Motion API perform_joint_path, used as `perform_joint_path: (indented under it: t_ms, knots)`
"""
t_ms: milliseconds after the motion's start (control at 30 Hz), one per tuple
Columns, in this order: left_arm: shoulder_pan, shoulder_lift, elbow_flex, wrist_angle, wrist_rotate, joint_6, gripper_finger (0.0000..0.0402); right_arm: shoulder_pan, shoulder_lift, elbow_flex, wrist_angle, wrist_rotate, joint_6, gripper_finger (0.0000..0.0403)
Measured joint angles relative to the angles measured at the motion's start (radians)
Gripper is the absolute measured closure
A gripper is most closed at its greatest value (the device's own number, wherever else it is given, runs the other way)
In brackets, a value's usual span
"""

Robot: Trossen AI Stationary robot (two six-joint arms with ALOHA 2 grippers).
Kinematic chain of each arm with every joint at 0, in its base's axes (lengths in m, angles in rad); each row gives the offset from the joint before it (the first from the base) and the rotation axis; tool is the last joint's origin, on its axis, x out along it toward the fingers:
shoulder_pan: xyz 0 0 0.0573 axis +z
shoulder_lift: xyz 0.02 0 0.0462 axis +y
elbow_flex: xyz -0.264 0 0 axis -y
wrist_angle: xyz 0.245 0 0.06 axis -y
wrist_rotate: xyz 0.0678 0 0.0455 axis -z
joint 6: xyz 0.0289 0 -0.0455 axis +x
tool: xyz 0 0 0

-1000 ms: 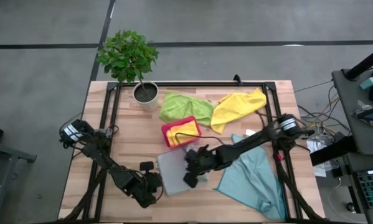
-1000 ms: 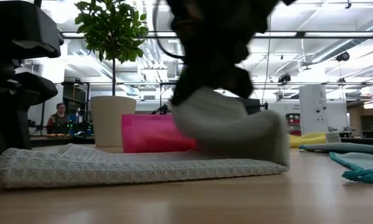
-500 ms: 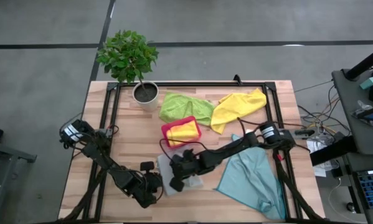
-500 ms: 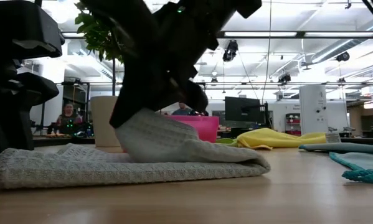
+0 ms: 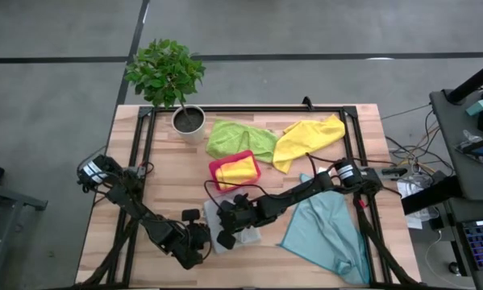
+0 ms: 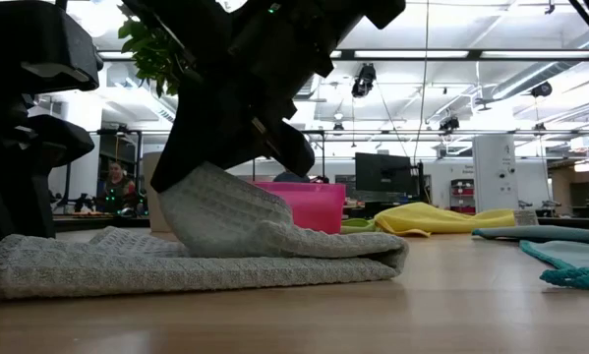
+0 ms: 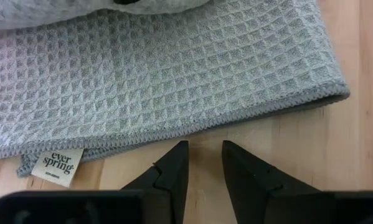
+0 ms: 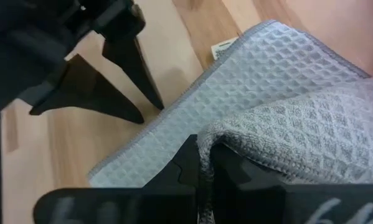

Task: Fold microfiber towels
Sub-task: Fold the gray microfiber cloth

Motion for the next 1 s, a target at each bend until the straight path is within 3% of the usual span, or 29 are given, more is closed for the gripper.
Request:
perform_joint_path:
  t_ms: [167, 667, 867, 1000]
  knots:
    - [0.0, 0.0, 0.0, 0.0, -0.002, 0.0, 0.0317, 0.0, 0.0, -0.001, 0.03, 0.005, 0.0, 0.0379]
    - [0.0, 0.001, 0.0, 0.003, -0.003, 0.001, 0.0317, -0.005, -0.003, -0.001, 0.035, -0.007, -0.059, 0.0242]
    - [0.0, 0.001, 0.0, 0.005, -0.003, 0.001, 0.0317, -0.005, -0.013, -0.002, 0.005, -0.053, -0.088, 0.023]
    - [0.0, 0.001, 0.0, 0.007, -0.003, 0.001, 0.0317, 0.006, -0.046, -0.002, -0.124, 0.02, -0.127, 0.0242]
